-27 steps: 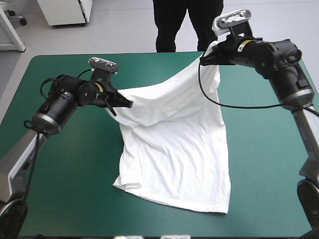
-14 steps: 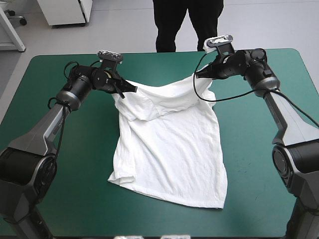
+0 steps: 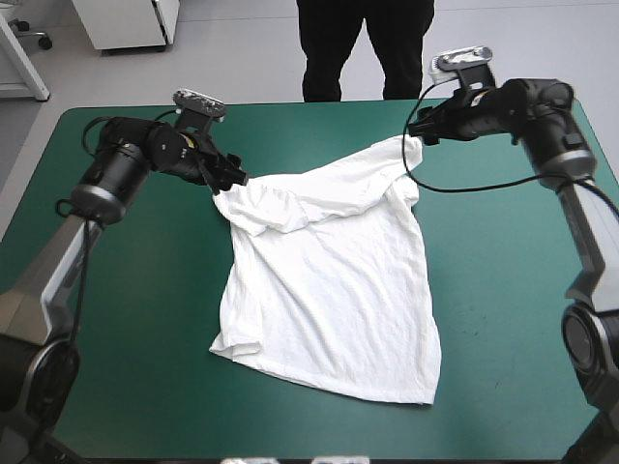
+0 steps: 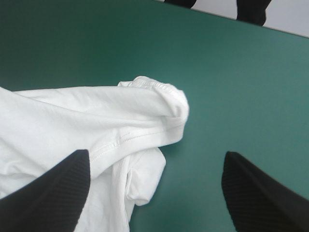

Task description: Fold the cloth

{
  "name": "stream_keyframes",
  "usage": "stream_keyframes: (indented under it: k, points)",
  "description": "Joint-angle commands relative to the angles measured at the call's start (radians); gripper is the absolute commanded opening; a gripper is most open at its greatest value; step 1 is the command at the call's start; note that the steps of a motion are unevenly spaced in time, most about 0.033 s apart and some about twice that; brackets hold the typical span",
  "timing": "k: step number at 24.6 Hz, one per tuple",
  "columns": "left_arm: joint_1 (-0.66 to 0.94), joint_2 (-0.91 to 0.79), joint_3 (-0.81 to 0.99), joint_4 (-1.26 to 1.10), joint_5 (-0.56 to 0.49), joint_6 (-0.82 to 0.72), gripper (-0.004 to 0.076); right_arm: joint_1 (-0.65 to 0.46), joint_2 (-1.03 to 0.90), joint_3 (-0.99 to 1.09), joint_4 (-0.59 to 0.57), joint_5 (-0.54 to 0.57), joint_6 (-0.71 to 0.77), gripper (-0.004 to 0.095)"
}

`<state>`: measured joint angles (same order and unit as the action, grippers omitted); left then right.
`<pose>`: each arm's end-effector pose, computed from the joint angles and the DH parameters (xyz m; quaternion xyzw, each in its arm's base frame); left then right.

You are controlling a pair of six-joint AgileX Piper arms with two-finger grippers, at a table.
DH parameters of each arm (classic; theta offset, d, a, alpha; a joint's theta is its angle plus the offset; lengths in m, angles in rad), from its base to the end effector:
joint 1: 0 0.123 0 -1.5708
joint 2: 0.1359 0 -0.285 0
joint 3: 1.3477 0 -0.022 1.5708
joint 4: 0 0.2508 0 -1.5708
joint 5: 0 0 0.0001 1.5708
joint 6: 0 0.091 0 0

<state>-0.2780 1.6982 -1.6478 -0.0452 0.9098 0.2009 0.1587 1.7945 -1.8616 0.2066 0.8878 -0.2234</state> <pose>0.3668 -0.1081 0.3597 0.2161 0.9144 -0.0347 0.3407 0.4046 0.0794 0.3905 -0.1461 0.8974 0.0864 0.4074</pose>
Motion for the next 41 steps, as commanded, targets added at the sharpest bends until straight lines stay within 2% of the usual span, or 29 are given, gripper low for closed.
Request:
stream_keyframes:
  k: [1,2,3,7,10,14,16,21,30,37,41]
  points:
    - [0.000,-0.174,-0.038,0.032,0.125,-0.062,0.0552,-0.027,-0.169,-0.036,0.015,0.031,-0.011,0.0708]
    - [0.000,-0.205,-0.038,0.032,0.174,-0.073,0.0552,-0.027,-0.193,-0.036,0.015,0.050,-0.011,0.0697]
    - [-0.006,-0.259,-0.036,0.030,0.275,-0.119,0.0552,-0.019,-0.253,-0.030,0.017,0.101,-0.004,0.0678]
    - [-0.101,-0.368,0.048,0.045,0.380,-0.171,0.0552,0.070,-0.415,0.119,0.003,0.162,0.005,0.0675]
    - [-0.179,-0.409,0.175,0.051,0.380,-0.210,0.0552,0.184,-0.550,0.302,-0.123,0.210,0.061,0.0675]
    - [-0.191,-0.415,0.366,0.074,0.380,-0.254,0.0552,0.278,-0.686,0.476,-0.180,0.279,0.131,0.0675]
    - [-0.191,-0.415,0.473,0.085,0.373,-0.258,0.0552,0.289,-0.725,0.526,-0.182,0.324,0.144,0.0675]
    - [-0.191,-0.413,0.625,0.022,0.235,-0.257,0.0549,0.289,-0.749,0.603,-0.194,0.343,0.174,0.0675]
    - [-0.191,-0.336,0.673,-0.024,0.142,-0.226,0.0547,0.289,-0.749,0.691,-0.173,0.343,0.179,0.0675]
    - [-0.191,-0.205,0.673,-0.053,0.136,-0.195,0.0494,0.289,-0.747,0.701,-0.172,0.342,0.179,0.0671]
    - [-0.191,-0.164,0.675,-0.076,0.138,-0.177,0.0440,0.289,-0.747,0.761,-0.161,0.345,0.187,0.0592]
